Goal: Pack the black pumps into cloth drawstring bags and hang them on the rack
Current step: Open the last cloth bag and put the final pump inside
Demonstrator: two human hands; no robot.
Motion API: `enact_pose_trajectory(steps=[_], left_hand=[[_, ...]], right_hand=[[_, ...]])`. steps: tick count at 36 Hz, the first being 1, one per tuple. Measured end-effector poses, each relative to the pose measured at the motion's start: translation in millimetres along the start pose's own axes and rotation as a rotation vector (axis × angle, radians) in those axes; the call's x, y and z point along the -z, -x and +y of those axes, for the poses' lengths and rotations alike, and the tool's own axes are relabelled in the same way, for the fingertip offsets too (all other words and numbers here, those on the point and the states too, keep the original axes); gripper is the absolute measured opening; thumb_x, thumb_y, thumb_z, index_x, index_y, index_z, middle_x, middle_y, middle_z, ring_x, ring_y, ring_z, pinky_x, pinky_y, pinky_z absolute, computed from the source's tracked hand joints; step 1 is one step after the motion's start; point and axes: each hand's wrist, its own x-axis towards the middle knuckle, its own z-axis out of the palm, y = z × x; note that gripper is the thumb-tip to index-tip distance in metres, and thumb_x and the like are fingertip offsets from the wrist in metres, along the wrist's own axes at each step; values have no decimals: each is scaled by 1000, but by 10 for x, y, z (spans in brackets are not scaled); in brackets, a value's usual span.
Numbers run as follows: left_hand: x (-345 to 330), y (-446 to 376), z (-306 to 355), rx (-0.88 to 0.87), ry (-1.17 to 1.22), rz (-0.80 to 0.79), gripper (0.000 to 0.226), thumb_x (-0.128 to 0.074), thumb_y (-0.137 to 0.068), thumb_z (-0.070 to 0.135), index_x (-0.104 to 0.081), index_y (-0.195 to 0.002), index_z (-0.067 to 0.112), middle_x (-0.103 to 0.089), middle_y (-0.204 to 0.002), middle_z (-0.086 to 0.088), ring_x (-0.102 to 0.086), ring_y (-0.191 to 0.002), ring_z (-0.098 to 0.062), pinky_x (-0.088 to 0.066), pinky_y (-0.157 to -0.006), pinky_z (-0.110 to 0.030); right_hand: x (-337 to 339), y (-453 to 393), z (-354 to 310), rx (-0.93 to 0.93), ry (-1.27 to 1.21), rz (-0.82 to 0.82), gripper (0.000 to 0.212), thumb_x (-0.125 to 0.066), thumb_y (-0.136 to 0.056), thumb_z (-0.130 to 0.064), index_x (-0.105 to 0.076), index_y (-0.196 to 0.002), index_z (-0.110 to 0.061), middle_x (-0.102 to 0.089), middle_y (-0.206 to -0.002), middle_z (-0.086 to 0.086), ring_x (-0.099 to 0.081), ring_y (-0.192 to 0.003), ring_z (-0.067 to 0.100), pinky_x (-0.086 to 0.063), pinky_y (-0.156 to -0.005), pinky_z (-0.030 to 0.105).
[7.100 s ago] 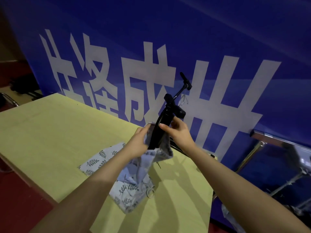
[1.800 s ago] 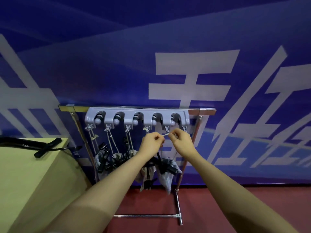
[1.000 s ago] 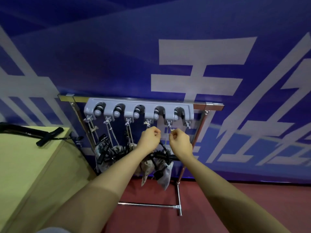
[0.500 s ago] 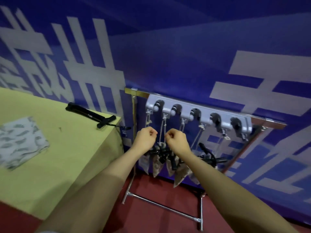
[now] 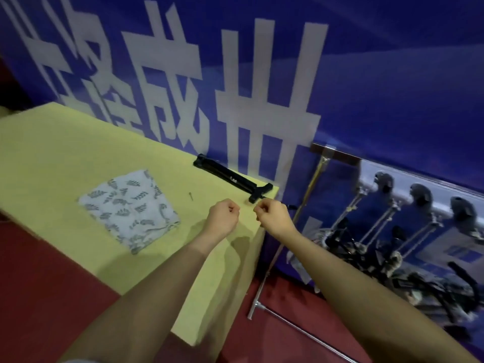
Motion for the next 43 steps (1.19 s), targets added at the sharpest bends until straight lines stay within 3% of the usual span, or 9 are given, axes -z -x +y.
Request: enact_pose_trajectory(steps=[9, 16, 19, 22, 26, 31, 36, 39, 43], left_hand=[[827, -375, -751, 116, -115, 13, 24, -42, -94, 5, -62, -107, 3, -65, -111, -14, -59, -103, -30, -46, -84, -30], [1123, -697, -1322, 203, -139, 50, 26, -53, -88, -3, -60, -113, -4, -61, -117, -22, -57, -112, -34, -44, -95, -34], [1189, -835, -1562, 178, -303, 31, 40, -62, -85, 7, -55, -124, 6, -57, -126, -16, -56, -115, -32, -46, -97, -39], [1215, -926, -1732, 174, -415, -80, 58, -69, -82, 22, -44, -134, 17, -55, -132, -8, -53, -119, -29, -45, -98, -47], [1201, -982, -1818, 171, -513, -140, 50, -65, -84, 26, -46, -130, 19, -54, -130, -5, -51, -120, -29, -42, -99, -45], [1216, -1010, -1870, 80, -641, -126, 31, -55, -89, 14, -52, -120, 12, -51, -123, -8, -48, -117, -29, -41, -93, -40], [1348, -983, -1805, 43, -519, -77, 20, -50, -89, 2, -63, -103, 7, -66, -97, -10, -60, -81, -22, -46, -70, -31], [1390, -985, -1811, -7, -438, -81, 16, -49, -89, 3, -60, -101, 7, -62, -99, -10, -60, -86, -23, -45, -69, -29], [1352, -959, -1830, -50, -541, -222, 28, -60, -87, 31, -56, -108, 13, -55, -108, -3, -52, -103, -19, -48, -86, -34]], right_hand=[[-1025, -522, -426, 24, 12, -164, 15, -50, -94, -17, -64, -90, -14, -64, -84, 3, -60, -78, 22, -51, -72, 36], [-1699, -728, -501, 75, 129, -369, 25, -47, -94, -10, -65, -111, -8, -64, -120, 9, -60, -104, 25, -43, -87, 28], [-1927, -827, -520, 138, 206, -428, 34, -44, -95, -9, -59, -126, -10, -57, -133, 12, -53, -121, 32, -41, -100, 34], [-2135, -912, -495, 195, 295, -457, 37, -43, -93, -11, -57, -127, -19, -56, -135, 8, -52, -119, 36, -43, -97, 44], [-2302, -1011, -458, 250, 493, -464, 39, -41, -97, -16, -49, -134, -24, -47, -142, 1, -44, -121, 33, -35, -96, 38], [-2400, -1092, -434, 345, 578, -394, 27, -51, -90, -17, -54, -116, -17, -49, -129, 2, -45, -113, 30, -32, -89, 36], [-2354, -1076, -360, 291, 426, -361, 12, -58, -87, -16, -62, -97, -12, -56, -110, 6, -49, -102, 29, -34, -84, 35], [-2294, -1052, -333, 145, 208, -358, 3, -63, -82, -9, -61, -82, -10, -54, -90, 5, -54, -88, 27, -40, -79, 35], [-2192, -1015, -345, -53, -42, -296, 26, -68, -81, -4, -50, -69, -19, -53, -78, 5, -48, -68, 18, -37, -59, 24]])
